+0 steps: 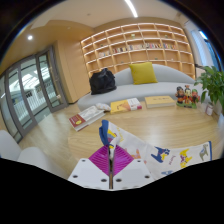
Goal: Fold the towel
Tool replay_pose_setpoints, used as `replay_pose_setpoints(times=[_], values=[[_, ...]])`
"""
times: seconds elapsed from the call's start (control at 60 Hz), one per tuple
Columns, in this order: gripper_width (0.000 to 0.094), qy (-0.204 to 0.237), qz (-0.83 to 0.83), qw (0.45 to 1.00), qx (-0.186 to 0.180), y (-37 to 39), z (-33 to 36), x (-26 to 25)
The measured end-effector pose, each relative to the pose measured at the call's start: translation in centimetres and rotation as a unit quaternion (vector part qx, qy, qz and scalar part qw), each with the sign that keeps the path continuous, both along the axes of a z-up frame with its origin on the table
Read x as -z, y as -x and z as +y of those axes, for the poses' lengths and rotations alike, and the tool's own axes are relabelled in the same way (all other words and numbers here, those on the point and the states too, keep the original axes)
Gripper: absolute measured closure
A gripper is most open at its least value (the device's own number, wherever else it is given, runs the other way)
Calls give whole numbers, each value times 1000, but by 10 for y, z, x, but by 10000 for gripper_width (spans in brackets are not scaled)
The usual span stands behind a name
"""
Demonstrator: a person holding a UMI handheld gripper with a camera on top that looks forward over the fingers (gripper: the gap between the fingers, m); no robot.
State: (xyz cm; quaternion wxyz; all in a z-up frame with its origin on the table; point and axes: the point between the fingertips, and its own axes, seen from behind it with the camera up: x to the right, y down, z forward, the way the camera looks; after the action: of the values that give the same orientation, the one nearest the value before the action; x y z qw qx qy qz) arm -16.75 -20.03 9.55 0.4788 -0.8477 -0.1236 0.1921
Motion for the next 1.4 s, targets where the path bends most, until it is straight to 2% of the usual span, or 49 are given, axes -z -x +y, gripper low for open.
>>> replay_pose_setpoints(times=[0.083,0.183,0.283,0.367,0.417,0.55,0.6,0.767,1.05,1.4], values=[[911,-27,54,998,-4,-11,-1,-57],[911,-56,69,996,24,-55,14,-93],[911,-60,49,995,67,-131,32,-77],[882,-31,9,993,112,-188,43,-40],[755,-14,-11,991,133,-222,44,-13],[181,11,-79,976,200,-313,38,34],[88,11,-98,970,223,-339,31,37],[88,-8,-102,970,219,-357,2,6],[85,-38,-110,979,169,-327,-76,-51],[85,-41,-113,982,142,-308,-150,-72]])
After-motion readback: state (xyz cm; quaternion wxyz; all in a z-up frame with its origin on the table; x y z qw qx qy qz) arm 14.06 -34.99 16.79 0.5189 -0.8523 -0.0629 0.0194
